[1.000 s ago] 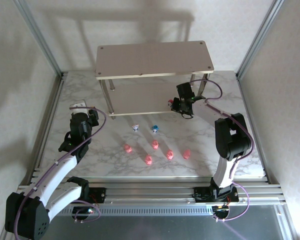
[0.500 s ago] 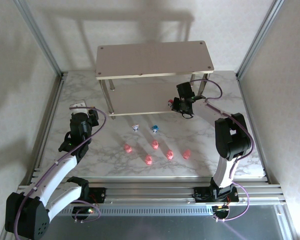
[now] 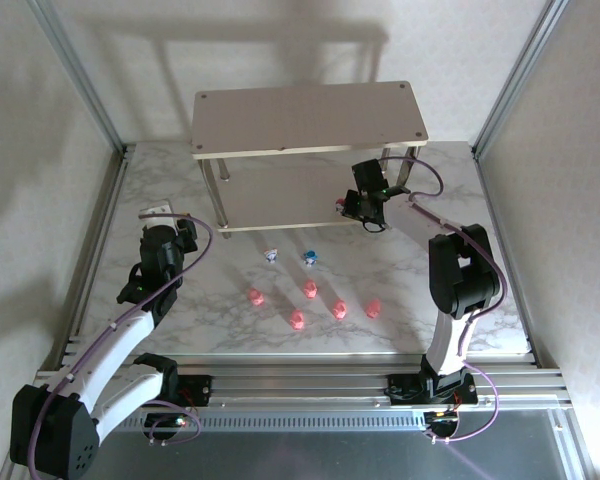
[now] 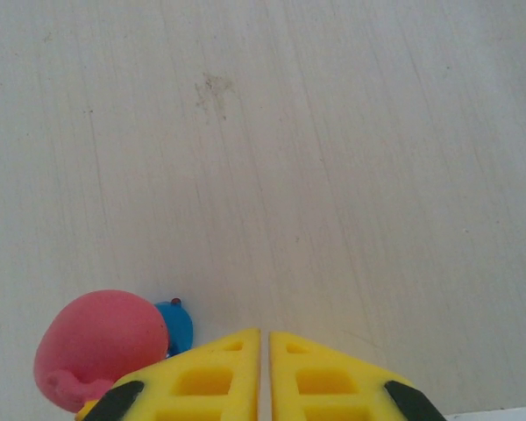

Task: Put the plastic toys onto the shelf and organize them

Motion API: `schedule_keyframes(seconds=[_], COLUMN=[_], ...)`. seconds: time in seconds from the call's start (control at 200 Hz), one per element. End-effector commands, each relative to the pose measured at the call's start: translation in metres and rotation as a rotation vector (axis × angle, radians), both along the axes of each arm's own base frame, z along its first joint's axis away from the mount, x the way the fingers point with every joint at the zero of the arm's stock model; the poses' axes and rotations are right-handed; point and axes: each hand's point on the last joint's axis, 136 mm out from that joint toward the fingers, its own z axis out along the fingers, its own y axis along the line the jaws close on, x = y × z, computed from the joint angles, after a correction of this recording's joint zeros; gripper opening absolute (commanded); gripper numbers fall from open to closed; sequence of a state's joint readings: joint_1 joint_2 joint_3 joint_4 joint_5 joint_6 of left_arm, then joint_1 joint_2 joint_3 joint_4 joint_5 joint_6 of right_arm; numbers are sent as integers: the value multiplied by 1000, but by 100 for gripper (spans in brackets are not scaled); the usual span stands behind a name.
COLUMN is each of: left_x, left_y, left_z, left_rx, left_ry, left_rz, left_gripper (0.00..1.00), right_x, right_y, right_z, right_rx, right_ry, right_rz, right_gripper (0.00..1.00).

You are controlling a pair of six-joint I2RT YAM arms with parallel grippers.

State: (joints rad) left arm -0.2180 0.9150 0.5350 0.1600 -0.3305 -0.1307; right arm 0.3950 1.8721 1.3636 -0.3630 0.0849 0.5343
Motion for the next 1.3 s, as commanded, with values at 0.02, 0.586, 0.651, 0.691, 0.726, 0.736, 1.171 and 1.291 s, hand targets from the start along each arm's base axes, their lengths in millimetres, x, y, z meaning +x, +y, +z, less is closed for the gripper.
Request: schedule_keyframes(seconds=[0.02,0.586,0.651,0.691,0.726,0.736,1.171,1.291], left_x=[-2,-2,-3,-2,-3,-2,-3,-4], left_y=[6,7,7,7,7,7,6,6], left_z=[7,7,8,8,8,8,9,10], left_rx=[5,5,5,5,4,4,0,-2], left_ry=[-28,-29,-30,-30,-30,-30,-33,-36], left_rz=[23,25,25,25,25,25,19,19], left_gripper=[54,54,54,54,54,54,53,53], right_x=[9,13,11,9,8,7,-19,-20], right_y=[-8,-17,-22,-25,-27,-27,-2,6], right_z=[3,2,5,7,9,9,11,9], right_rx=[-29,-66,-79,-85,-88,-89,74,131], right_ry=[-8,-17,-24,-27,-30,-28,26,33], right_rz=[-15,-33,-40,-41,-45,-44,50,51], right_gripper=[13,14,15,17,19,20,0,1])
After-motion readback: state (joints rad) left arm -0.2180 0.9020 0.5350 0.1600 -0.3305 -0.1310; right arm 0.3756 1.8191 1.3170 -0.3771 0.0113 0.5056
